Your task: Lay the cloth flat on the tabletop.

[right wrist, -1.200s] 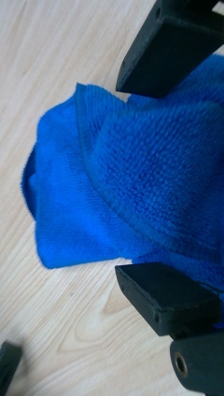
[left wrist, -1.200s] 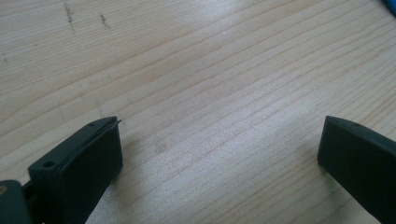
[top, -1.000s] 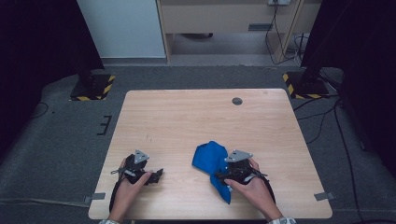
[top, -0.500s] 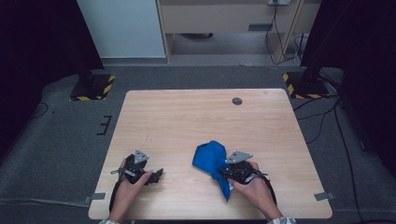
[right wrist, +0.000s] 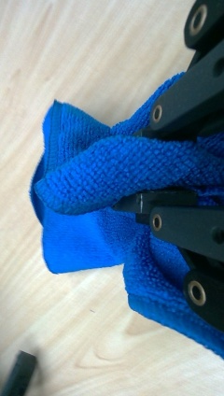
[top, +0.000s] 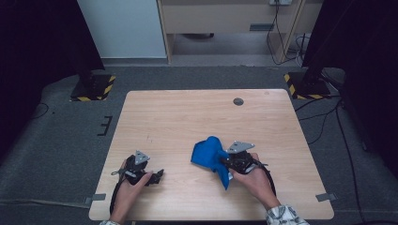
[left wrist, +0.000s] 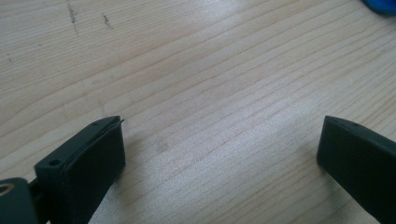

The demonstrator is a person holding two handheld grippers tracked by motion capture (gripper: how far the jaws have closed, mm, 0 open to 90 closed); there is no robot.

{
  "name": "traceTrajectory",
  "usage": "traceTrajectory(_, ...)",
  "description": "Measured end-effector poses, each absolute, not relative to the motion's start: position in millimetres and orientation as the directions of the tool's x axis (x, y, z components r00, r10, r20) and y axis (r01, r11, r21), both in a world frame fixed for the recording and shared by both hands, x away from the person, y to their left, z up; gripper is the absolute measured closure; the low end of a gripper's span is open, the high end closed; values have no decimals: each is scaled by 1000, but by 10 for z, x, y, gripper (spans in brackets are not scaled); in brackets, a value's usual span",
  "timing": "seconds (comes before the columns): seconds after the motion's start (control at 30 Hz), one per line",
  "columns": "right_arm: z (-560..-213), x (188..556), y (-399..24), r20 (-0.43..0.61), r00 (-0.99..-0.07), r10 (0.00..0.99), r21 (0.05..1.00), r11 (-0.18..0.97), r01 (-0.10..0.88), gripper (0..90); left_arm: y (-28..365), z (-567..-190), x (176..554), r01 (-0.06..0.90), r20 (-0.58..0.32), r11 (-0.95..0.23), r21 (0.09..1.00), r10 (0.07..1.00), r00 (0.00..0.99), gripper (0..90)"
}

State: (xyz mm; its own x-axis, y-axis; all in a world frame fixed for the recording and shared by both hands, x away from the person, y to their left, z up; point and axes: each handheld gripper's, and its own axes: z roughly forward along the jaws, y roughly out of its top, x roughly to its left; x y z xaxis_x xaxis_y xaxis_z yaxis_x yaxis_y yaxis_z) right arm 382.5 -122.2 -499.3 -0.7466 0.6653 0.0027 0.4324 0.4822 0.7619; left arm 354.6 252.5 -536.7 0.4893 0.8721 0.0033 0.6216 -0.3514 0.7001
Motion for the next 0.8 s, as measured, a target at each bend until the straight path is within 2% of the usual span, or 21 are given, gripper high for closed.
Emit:
traceTrajectory(0.6, -5000, 4442, -950, -3, -726, 687, 734, 495, 465, 767, 2520, -5367, 3545, 624, 3, -348, 700, 875, 484, 4)
traceTrajectory(0.67, -5017, 4437, -938, 1, -726, 688, 725, 499, 474, 711, 2521, -5367, 3545, 624, 4, -348, 700, 875, 484, 5)
traceTrajectory(0.8, -4981, 4416, -960, 20, -721, 693, 725, 486, 488, 484, 2520, -5367, 3545, 624, 4, -348, 700, 875, 484, 5)
